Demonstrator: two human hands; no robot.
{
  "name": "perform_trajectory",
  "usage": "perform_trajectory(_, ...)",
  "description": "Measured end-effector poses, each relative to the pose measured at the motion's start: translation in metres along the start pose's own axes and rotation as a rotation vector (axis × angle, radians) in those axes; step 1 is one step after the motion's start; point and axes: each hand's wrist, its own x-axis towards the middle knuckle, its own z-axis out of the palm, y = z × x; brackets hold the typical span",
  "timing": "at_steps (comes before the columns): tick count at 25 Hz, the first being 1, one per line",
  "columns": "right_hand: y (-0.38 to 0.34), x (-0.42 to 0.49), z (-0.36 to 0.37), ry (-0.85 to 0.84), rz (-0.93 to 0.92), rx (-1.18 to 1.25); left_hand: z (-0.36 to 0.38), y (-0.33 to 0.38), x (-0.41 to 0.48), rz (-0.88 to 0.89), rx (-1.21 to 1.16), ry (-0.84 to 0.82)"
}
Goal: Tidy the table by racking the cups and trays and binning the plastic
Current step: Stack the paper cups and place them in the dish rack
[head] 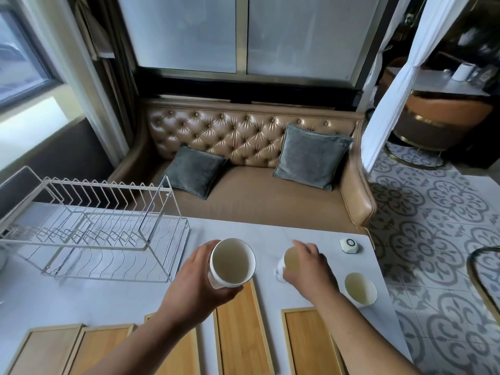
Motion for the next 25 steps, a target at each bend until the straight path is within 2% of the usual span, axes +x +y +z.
perform_trajectory(4,-0.055,-0.047,-0.076,0.435,-0.306,0.335,0.004,-0.012,0.001,-0.052,0.005,-0.007)
perform_trajectory(6,-0.071,-0.076,-0.108,0.554,-0.461,0.409,0.007,-0.012,0.003,-0.058,0.025,-0.015)
perform_trajectory(8,-0.077,-0.101,-0.130,0.603,-0.555,0.420,0.009,-0.008,0.003,-0.064,0.030,-0.009)
perform_trajectory(12,-0.077,-0.131,-0.142,0.507,-0.589,0.375,0.012,0.015,0.002,-0.038,-0.014,0.010)
perform_trajectory(17,-0.069,-0.137,-0.128,0.350,-0.554,0.304,0.019,0.060,-0.001,0.127,-0.043,-0.011)
perform_trajectory(25,-0.053,-0.131,-0.101,0.271,-0.532,0.228,0.039,0.087,-0.002,0.218,-0.060,-0.010)
